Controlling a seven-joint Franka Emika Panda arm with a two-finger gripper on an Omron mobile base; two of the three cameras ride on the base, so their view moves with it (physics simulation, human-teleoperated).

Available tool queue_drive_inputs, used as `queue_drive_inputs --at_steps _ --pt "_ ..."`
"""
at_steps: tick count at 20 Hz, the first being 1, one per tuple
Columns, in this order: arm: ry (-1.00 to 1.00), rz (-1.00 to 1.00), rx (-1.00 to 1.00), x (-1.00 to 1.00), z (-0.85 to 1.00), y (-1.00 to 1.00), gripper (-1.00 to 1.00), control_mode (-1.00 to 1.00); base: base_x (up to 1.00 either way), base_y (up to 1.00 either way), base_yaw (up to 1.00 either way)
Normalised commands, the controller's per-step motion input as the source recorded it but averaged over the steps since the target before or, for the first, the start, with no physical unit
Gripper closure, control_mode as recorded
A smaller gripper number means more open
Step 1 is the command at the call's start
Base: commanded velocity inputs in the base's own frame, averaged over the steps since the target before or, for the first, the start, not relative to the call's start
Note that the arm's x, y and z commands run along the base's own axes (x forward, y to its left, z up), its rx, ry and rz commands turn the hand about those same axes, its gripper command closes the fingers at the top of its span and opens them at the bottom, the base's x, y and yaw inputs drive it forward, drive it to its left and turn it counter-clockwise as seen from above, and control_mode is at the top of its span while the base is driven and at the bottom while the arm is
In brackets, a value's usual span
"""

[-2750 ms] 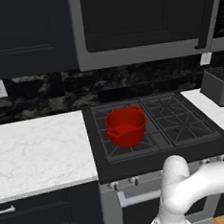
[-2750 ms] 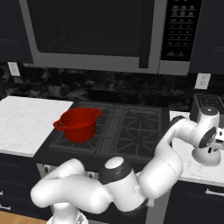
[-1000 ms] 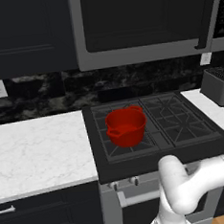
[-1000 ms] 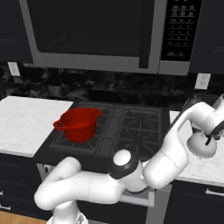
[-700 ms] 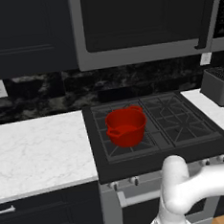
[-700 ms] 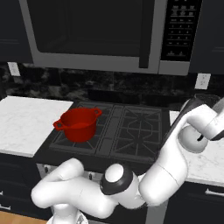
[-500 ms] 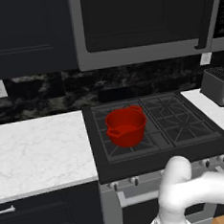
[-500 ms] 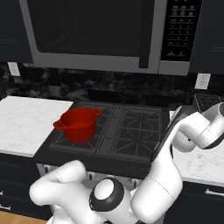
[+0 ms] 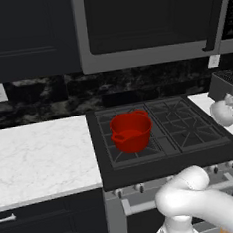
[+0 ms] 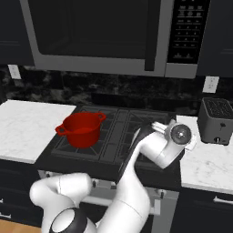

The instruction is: Pick the kettle from the counter and place it on a stove burner. Then turn the burner on.

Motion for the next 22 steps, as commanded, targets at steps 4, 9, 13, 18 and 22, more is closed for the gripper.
queue_drive_inputs --at_steps 4,9,13,18,22 --pt "0.16 -0.12 -0.29 0.65 0.12 1.0 1.0 -1.0 0.0 0.0 0.0" --pt "0.44 -0.05 -0.17 0.93 0.02 0.7 1.0 -1.0 0.0 0.0 0.0" --pt "0.2 0.0 0.0 0.45 0.0 0.12 1.0 -1.0 0.0 0.0 0.0" --pt "0.0 0.0 0.01 0.12 -0.33 -0.09 1.0 -1.0 0.0 0.0 0.0" --pt "-0.02 0.0 0.08 0.07 -0.41 -0.3 1.0 -1.0 0.0 0.0 0.0"
